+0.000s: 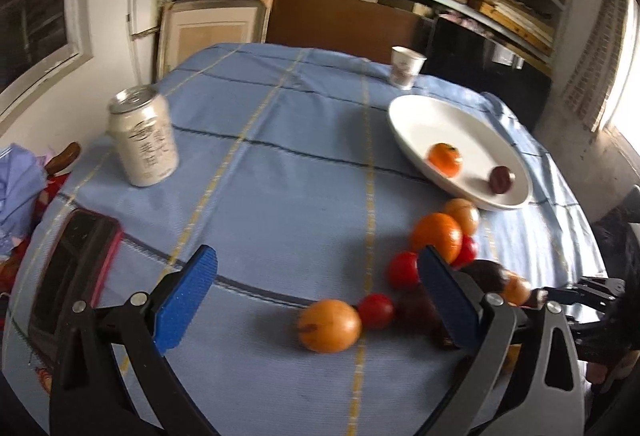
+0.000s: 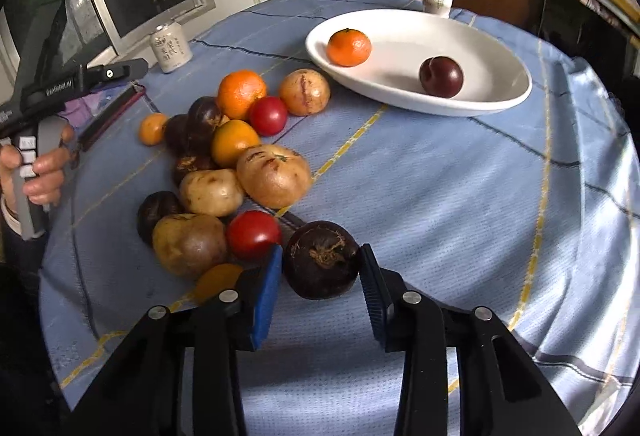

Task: Organize fruits
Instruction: 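Reach the left tool to the yellow-orange fruit while the right tool reaches the mangosteen, then close the left tool on the yellow-orange fruit while the right tool grips the mangosteen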

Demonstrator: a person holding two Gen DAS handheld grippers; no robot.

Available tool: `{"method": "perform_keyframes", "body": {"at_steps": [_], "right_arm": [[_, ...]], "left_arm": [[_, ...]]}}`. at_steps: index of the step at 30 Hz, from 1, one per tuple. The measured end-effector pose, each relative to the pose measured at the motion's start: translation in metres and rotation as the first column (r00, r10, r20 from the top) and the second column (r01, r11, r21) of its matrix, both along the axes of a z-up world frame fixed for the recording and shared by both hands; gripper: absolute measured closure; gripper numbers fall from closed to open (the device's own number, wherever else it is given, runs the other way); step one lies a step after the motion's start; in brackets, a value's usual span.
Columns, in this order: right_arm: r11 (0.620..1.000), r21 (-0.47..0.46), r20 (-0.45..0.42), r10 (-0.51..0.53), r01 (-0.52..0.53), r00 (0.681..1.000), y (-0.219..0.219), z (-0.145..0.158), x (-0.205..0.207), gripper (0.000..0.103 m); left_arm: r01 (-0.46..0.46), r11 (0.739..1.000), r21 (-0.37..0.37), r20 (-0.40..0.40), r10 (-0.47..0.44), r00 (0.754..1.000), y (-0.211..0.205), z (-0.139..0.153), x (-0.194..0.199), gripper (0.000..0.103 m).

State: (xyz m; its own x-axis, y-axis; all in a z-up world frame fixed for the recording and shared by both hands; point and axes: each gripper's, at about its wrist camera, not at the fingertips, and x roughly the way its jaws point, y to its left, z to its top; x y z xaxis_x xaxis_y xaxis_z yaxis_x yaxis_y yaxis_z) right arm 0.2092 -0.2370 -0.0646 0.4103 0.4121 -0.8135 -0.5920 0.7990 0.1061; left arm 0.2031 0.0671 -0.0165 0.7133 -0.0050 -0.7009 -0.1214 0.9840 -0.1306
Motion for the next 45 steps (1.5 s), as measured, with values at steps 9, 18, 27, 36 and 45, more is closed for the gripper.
{"method": "perform_keyframes", "body": {"at_steps": [9,18,27,36,45], "right_arm": [[0.992,0.124,-0.08,-0.01,0.02,0.997,-0.012,0.002,0.012,0.063],[0.974,0.228,-0.083,0.019,0.001,0.996,-0.013,0.014,0.009,0.063],[0.961,0.274,-0.113,-0.003,0.034,0.994,-0.022,0.015,0.012,0.063],[0.959,0.282,-0.096,-0.006,0.033,0.995,-0.025,0.02,0.008,0.063],[0.958,0.284,-0.084,-0.001,0.025,0.996,-0.026,0.023,0.005,0.063]], "left_arm": [[0.141,0.989,-0.036,-0.06,-0.143,0.988,0.007,-0.027,-0.007,0.005],[0.265,0.963,0.055,-0.042,-0.263,0.964,-0.013,-0.032,-0.018,0.026],[0.289,0.956,0.041,-0.103,-0.284,0.953,-0.017,-0.046,-0.009,0.046],[0.288,0.957,0.04,-0.137,-0.28,0.95,-0.018,-0.054,-0.002,0.047],[0.305,0.952,0.025,-0.128,-0.3,0.945,-0.019,-0.055,-0.002,0.06]]}}
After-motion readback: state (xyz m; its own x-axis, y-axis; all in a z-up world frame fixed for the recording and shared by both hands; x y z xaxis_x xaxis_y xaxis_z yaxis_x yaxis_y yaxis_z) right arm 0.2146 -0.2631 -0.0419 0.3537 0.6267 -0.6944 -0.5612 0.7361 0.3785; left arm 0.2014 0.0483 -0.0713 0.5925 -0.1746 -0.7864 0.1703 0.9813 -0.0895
